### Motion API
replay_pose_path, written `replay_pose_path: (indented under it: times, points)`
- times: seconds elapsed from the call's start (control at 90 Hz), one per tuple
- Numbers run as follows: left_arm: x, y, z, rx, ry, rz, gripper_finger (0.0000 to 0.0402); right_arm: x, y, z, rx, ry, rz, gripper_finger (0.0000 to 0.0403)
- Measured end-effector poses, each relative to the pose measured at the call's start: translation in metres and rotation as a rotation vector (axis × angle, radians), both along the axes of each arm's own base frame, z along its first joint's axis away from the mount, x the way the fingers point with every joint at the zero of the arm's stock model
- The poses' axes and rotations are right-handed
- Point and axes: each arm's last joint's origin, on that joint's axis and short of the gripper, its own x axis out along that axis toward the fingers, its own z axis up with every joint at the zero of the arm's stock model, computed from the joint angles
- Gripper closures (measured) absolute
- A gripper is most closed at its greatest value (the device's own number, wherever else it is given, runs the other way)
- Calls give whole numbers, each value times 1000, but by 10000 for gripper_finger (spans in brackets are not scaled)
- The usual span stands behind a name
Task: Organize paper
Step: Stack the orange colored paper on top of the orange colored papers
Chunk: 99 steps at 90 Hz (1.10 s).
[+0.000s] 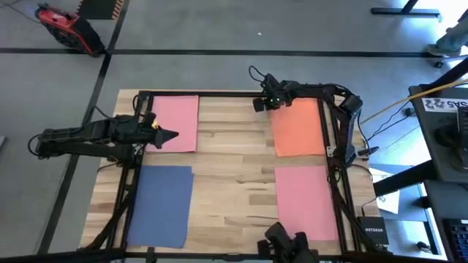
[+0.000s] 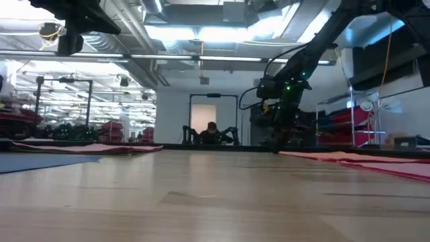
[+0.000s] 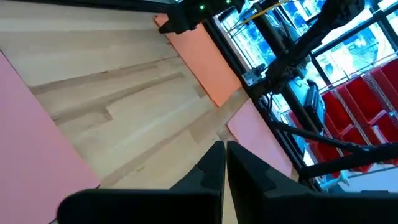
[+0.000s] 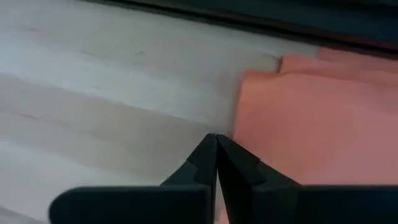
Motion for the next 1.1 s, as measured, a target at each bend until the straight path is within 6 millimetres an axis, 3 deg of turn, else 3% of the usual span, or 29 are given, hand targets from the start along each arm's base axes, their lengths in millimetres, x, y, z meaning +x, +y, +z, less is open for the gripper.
replay_pose_path:
  times: [0.344, 0.822, 0.944, 1.1]
  points:
    - [0, 0, 0, -4, -2, 5, 402, -10, -7, -1, 3, 30, -59, 403]
    - [0, 0, 0, -5, -2, 5, 402, -10, -9, 1, -3, 41, -84, 403]
    - [0, 0, 0, -3, -2, 4, 402, -7, -15, 11, -29, 61, -77, 403]
    - [1, 0, 4, 34, -33, -13, 402, 4, -25, 40, -64, 55, -3, 403]
